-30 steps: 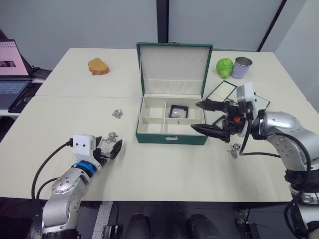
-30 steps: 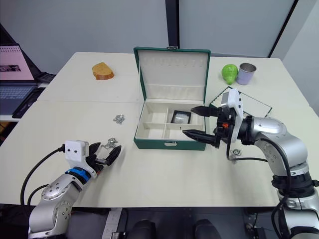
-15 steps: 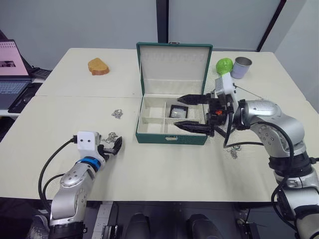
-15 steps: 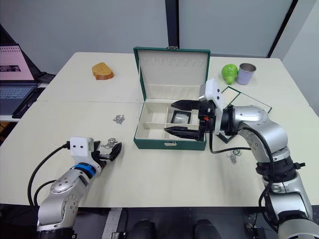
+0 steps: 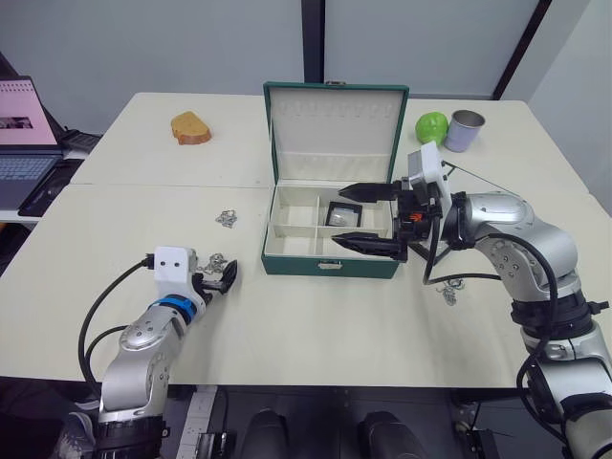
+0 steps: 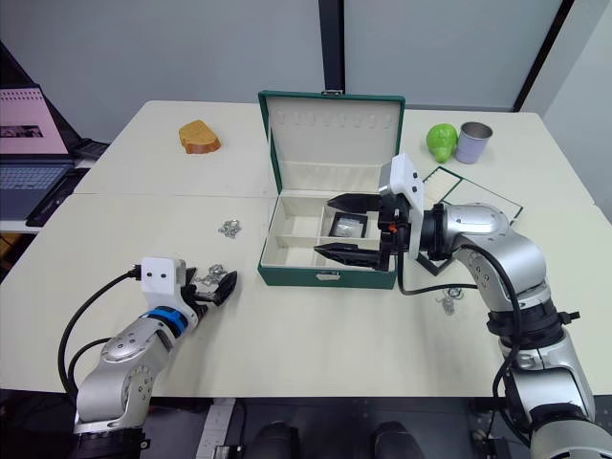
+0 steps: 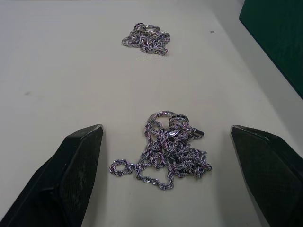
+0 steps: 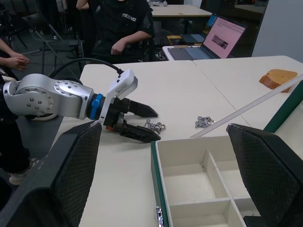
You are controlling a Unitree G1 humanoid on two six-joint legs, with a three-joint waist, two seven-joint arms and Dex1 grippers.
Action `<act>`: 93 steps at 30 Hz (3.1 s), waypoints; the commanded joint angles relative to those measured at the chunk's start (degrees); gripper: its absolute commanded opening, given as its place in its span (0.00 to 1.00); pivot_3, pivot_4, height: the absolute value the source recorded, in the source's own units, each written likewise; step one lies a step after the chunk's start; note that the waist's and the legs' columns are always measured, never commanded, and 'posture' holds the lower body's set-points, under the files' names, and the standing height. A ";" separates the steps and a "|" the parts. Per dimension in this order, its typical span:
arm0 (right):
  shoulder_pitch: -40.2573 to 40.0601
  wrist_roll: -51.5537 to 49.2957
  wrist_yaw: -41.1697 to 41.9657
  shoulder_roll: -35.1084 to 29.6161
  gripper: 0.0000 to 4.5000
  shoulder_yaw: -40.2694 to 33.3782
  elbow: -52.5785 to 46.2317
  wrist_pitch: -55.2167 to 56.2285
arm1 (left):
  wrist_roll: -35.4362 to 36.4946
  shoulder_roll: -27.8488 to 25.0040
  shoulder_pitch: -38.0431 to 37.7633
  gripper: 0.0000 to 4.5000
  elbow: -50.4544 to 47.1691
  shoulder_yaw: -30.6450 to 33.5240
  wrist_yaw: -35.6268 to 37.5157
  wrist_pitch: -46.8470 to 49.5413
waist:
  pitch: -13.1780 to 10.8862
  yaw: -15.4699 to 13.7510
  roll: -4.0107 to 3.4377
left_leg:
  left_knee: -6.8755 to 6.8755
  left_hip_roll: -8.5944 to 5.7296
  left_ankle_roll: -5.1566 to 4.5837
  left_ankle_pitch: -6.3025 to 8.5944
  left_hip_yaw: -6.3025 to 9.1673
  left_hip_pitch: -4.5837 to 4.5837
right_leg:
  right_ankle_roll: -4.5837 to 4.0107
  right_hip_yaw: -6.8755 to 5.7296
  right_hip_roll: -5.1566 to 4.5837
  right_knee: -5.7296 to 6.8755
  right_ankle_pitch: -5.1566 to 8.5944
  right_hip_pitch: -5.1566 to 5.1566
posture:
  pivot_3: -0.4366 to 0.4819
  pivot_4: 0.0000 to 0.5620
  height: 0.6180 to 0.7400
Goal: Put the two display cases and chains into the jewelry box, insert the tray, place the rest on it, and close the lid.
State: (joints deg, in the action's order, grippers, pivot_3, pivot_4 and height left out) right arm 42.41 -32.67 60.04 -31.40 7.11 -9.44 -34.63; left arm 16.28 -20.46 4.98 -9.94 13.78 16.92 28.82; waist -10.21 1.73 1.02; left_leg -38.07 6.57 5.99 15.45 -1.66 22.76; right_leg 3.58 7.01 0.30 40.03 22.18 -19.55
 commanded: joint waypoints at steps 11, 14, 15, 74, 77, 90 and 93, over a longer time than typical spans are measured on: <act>1.36 -0.27 0.46 -0.26 1.00 -1.63 -0.65 0.88 | -0.25 -0.17 -0.26 0.23 2.58 -1.39 0.96 2.08 | 0.01 -0.08 -0.02 | 0.00 -0.03 0.00 0.00 -0.01 0.01 | 0.00 0.00 -0.04 -0.01 0.00 0.00 | 0.48 0.27 1.00; 1.38 -0.24 0.41 -0.22 1.00 -1.65 -0.62 0.92 | -0.28 -0.19 -0.24 0.09 2.68 -1.37 1.04 2.03 | 0.01 -0.08 -0.02 | 0.00 -0.03 0.00 0.00 -0.01 0.01 | 0.00 0.00 -0.04 -0.01 0.00 0.01 | 0.48 0.27 1.00; 1.38 -0.23 0.39 -0.22 1.00 -1.65 -0.63 0.94 | -0.33 -0.21 -0.21 0.09 2.77 -1.37 1.07 1.92 | 0.01 -0.09 -0.02 | 0.00 -0.03 0.00 0.00 -0.01 0.00 | 0.00 0.00 -0.04 -0.01 0.00 0.01 | 0.48 0.27 1.00; 6.02 1.17 1.75 -7.64 1.00 -9.55 6.38 2.09 | -1.92 11.57 32.13 0.09 2.14 -13.53 -11.24 12.98 | -0.08 0.07 0.12 | 0.01 -0.04 0.00 0.00 -0.05 0.18 | 0.01 0.04 0.00 -0.15 0.00 -0.06 | 0.48 0.27 1.00; 6.00 1.24 1.73 -7.67 1.00 -9.60 6.27 1.84 | -2.57 11.63 32.19 0.09 2.76 -13.85 -10.65 12.62 | -0.08 0.11 0.11 | 0.01 -0.04 0.00 0.00 -0.05 0.18 | 0.01 0.05 0.01 -0.15 0.00 -0.07 | 0.48 0.27 1.00; 5.94 1.48 1.92 -7.91 1.00 -9.38 6.16 1.24 | -4.51 12.95 31.94 0.09 4.16 -12.96 -11.97 11.18 | -0.08 0.05 0.12 | 0.01 -0.04 0.00 0.00 -0.05 0.19 | 0.01 0.04 0.00 -0.15 0.00 -0.07 | 0.48 0.27 1.00; 5.87 1.49 1.97 -8.00 1.00 -9.39 6.14 1.13 | -4.79 13.02 31.96 0.09 4.41 -12.94 -11.89 11.17 | -0.08 0.07 0.12 | 0.01 -0.04 0.00 0.00 -0.05 0.18 | 0.01 0.04 0.01 -0.15 0.00 -0.07 | 0.48 0.27 1.00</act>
State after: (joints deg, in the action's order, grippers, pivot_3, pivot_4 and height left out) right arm 48.01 -30.50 62.01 -38.35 -0.55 -1.33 -33.62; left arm 12.10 -7.54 35.80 -4.03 0.44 5.32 41.07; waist -10.29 1.80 1.14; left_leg -38.06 6.54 5.99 15.45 -1.71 22.94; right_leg 3.59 7.05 0.30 39.88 22.17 -19.63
